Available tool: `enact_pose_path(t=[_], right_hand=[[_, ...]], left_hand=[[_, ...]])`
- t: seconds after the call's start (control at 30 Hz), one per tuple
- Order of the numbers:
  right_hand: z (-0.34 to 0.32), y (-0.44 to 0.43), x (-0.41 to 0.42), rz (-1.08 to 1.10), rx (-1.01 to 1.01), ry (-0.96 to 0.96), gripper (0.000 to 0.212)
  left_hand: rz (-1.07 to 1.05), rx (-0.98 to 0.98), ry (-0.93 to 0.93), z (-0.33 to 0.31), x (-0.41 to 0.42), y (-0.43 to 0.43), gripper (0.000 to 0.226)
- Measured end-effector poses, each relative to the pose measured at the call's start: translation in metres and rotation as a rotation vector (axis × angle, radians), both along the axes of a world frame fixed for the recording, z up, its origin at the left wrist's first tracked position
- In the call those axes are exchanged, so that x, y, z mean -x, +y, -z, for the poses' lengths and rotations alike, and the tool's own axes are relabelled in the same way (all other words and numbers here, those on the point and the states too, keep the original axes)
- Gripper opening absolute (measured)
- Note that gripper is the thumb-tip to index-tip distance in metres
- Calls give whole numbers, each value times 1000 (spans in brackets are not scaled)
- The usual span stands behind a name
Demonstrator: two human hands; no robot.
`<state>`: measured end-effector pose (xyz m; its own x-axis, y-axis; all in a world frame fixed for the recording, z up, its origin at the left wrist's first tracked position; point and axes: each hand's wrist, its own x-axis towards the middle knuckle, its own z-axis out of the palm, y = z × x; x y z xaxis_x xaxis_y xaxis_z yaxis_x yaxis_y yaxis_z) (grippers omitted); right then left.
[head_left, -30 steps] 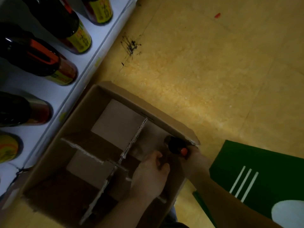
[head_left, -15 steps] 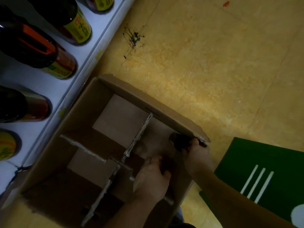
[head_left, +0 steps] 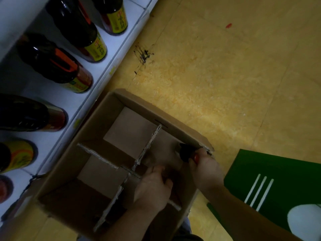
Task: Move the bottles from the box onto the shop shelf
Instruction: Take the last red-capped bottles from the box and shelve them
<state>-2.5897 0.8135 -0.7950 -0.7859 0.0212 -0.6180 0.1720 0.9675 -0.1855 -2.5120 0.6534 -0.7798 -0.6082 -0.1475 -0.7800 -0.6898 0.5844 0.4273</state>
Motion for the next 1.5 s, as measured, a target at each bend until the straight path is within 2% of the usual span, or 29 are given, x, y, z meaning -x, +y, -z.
enact_pose_path(t=[0.57,0.9,1.17,1.5], right_hand=[[-130,-17,-6,-23,113,198,24],[-222,-25,-8,-13,193,260,22],[-286,-39,-7,-9,226,285,17],[-366,-51,-13,-1,264,303,19]], left_hand=[[-166,-24,134,-107,9,-11,33],[-168,-37,180,-186,11,-28,49],[-155,-32,266,-241,1,-38,36],[-127,3,244,-311,-6,-50,42]])
